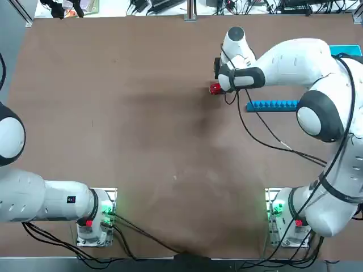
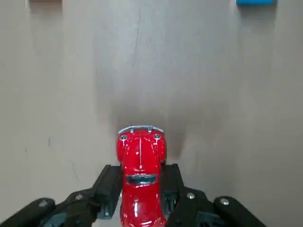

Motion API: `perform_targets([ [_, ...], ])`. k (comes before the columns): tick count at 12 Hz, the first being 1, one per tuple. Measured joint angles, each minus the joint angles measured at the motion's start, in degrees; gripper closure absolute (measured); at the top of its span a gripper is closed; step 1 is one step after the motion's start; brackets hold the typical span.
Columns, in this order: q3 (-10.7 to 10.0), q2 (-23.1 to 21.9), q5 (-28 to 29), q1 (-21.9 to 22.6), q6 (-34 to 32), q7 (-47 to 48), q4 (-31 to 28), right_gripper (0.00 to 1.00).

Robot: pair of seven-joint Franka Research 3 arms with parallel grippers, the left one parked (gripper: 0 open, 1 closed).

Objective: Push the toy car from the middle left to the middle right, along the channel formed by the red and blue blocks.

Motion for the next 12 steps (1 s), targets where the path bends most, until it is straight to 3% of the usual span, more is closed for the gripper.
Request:
perform_targets([
  [12,0.02,3.49,1.03,3.55,-0.75,4.68,5.41,0.52],
])
